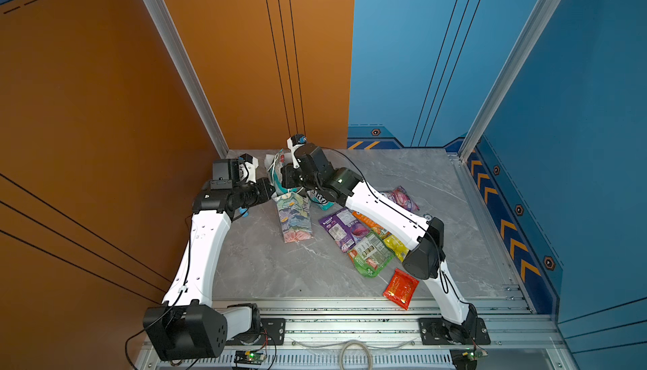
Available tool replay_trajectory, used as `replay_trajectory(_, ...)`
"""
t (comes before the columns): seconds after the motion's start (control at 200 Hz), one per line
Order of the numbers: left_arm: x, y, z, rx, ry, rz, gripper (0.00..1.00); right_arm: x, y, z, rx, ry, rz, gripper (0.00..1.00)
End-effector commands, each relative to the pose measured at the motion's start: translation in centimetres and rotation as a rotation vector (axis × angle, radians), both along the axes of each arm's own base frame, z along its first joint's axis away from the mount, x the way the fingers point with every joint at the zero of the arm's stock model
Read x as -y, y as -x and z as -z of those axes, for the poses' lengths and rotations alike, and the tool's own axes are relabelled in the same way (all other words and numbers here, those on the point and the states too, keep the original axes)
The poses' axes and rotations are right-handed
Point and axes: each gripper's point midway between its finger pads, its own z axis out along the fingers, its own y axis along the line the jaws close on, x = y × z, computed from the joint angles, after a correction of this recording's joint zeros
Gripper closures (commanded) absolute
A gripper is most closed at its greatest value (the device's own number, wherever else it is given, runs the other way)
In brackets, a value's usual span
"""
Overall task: Place the snacks into the paper bag
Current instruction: 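Lower the teal candy bag into the paper bag and open the right gripper, then withdraw the right gripper and move it over the purple Berries bag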
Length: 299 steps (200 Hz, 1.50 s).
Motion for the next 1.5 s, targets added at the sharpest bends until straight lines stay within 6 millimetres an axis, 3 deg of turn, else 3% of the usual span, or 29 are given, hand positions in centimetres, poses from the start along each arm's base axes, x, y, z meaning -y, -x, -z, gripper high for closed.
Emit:
replay_trajectory(0.0, 0.2, 0.2, -0.8, 0.034, 0.025, 0.012, 1.00, -0.8, -0.2, -2.3, 0.002, -0.107, -0.011, 1.00)
replay_trajectory(0.32, 0.2, 0.2, -0.6, 0.030, 0.023, 0.014, 1.00, -0.5, -1.2, -2.1, -0.033, -0.152, 0.006, 1.00)
replay_trajectory(0.41, 0.2, 0.2, -0.6, 0.030, 0.023, 0.016, 1.00, 0.0, -1.6, -2.4, -0.030, -0.153, 0.019, 0.86)
replay_trajectory(0.48, 0.2, 0.3, -0.5, 0.029, 0.023, 0.015, 1.00, 0.6, -1.9, -2.7, -0.015, -0.148, 0.032, 0.66)
replay_trajectory(0.605, 0.2, 0.3, -0.6, 0.030, 0.023, 0.016, 1.00, 2.7, -2.7, -3.8, 0.027, -0.138, 0.074, 0.53)
replay_trajectory(0.716, 0.1, 0.4, -0.5, 0.031, 0.021, 0.017, 1.00, 5.3, -3.4, -5.2, 0.070, -0.145, 0.120, 0.52)
replay_trajectory(0.736, 0.1, 0.4, -0.5, 0.030, 0.021, 0.017, 1.00, 5.6, -3.7, -4.7, 0.070, -0.133, 0.131, 0.52)
replay_trajectory(0.751, 0.2, 0.4, -0.4, 0.029, 0.020, 0.017, 1.00, 6.5, -3.4, -6.1, 0.088, -0.150, 0.138, 0.52)
replay_trajectory(0.886, 0.1, 0.4, -0.6, 0.032, 0.024, 0.017, 1.00, 10.6, -3.6, -7.0, 0.131, -0.132, 0.204, 0.50)
replay_trajectory(1.026, 0.1, 0.3, -0.7, 0.032, 0.028, 0.015, 1.00, 15.1, -3.5, -5.3, 0.116, -0.084, 0.270, 0.48)
replay_trajectory(1.046, 0.0, 0.3, -0.7, 0.034, 0.027, 0.015, 1.00, 15.8, -3.4, -3.9, 0.098, -0.058, 0.279, 0.48)
replay_trajectory(1.186, 0.0, 0.4, -0.7, 0.035, 0.030, 0.013, 1.00, 20.2, -2.4, 0.8, 0.032, 0.038, 0.337, 0.45)
replay_trajectory(1.206, 0.0, 0.4, -0.8, 0.036, 0.030, 0.013, 1.00, 22.0, -3.0, 1.5, 0.018, 0.053, 0.373, 0.45)
replay_trajectory(1.256, -0.1, 0.4, -0.8, 0.037, 0.030, 0.012, 1.00, 23.5, -2.6, 3.5, -0.020, 0.094, 0.388, 0.44)
replay_trajectory(1.376, -0.2, 0.5, -0.7, 0.034, 0.032, 0.010, 1.00, 25.3, -0.7, 8.1, -0.100, 0.229, 0.373, 0.42)
replay_trajectory(1.491, -0.3, 0.5, -0.5, 0.030, 0.035, 0.007, 1.00, 25.0, 1.6, 12.2, -0.177, 0.351, 0.310, 0.40)
